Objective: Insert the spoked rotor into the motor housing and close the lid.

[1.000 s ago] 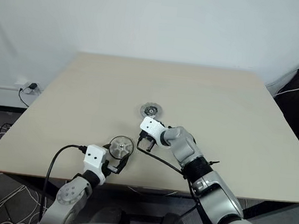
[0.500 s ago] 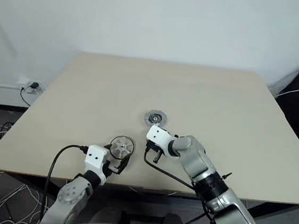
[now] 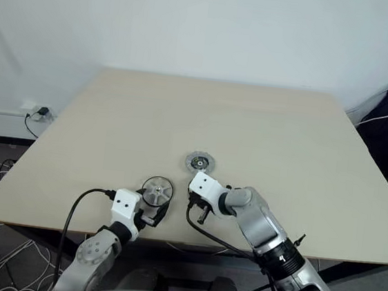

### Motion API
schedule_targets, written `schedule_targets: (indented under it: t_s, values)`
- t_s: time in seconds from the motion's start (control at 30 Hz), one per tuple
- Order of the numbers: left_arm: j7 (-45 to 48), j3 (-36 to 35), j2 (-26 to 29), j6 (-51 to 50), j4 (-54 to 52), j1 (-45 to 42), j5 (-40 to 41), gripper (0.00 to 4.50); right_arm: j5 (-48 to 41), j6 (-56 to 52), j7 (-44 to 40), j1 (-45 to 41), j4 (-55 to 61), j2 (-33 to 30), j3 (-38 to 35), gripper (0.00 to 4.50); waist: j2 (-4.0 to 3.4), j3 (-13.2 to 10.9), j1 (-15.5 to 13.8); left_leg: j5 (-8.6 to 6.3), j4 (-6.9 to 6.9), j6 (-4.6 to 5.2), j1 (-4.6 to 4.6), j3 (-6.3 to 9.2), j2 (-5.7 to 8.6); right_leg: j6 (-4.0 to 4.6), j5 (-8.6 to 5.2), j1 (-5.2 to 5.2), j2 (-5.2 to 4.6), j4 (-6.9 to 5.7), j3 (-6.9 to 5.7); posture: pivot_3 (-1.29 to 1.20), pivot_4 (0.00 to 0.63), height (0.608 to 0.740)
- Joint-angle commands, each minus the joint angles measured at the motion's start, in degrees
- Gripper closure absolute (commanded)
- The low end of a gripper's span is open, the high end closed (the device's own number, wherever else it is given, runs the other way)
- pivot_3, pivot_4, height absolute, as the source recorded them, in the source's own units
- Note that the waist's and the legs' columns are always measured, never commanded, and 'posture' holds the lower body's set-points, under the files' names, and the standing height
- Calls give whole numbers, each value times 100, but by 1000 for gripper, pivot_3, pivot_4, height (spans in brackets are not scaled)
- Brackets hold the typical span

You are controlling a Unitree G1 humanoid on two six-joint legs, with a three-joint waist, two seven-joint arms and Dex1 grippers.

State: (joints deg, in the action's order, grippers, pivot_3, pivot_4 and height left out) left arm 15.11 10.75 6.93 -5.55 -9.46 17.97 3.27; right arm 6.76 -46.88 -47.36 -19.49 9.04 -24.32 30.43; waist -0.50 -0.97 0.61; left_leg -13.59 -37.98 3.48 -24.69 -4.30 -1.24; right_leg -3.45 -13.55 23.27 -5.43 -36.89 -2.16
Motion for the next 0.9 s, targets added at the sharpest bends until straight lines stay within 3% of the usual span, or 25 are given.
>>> schedule_targets:
  t_s: [0.03,0.07,0.23,0.53,0.63,0.73,0.9]
  values:
    - [16,-13,-10,138,-68,-69,19,0,-113,30,38,-85,318,9,-81,4466,2,-2,3,0,0,0,0,0,0,0,0,0,0,0,0,0,0,740]
    - [17,-11,-12,137,-67,-68,20,0,-133,26,54,-80,331,7,-92,4466,3,-2,2,0,0,0,0,0,0,0,0,0,0,0,0,0,0,740]
    - [19,-14,-7,141,-71,-62,24,0,-178,148,182,39,610,-35,-157,2866,5,-2,-2,0,-2,0,0,0,0,0,0,0,0,0,0,0,0,740]
    - [38,-24,33,115,-129,-2,35,0,-212,106,827,348,1157,-18,-564,2866,11,-2,-5,0,-3,0,0,0,-1,-1,0,-1,-2,0,-1,0,0,740]
    - [58,-1,36,94,-121,-35,36,0,-241,68,919,421,1143,-35,-509,3451,12,-1,-8,0,-3,0,0,0,-1,-1,0,-1,-3,-1,-1,0,0,740]
    - [69,12,35,85,-113,-47,36,0,-275,0,968,432,1125,10,-438,4405,12,-1,-3,0,-3,0,0,0,0,-1,1,-1,-3,-1,-1,0,0,740]
    - [74,13,27,82,-91,-47,33,0,-288,-26,1009,303,892,87,-345,4461,12,-1,-3,0,-3,0,0,0,-1,-1,1,-1,-2,-1,-1,0,0,740]
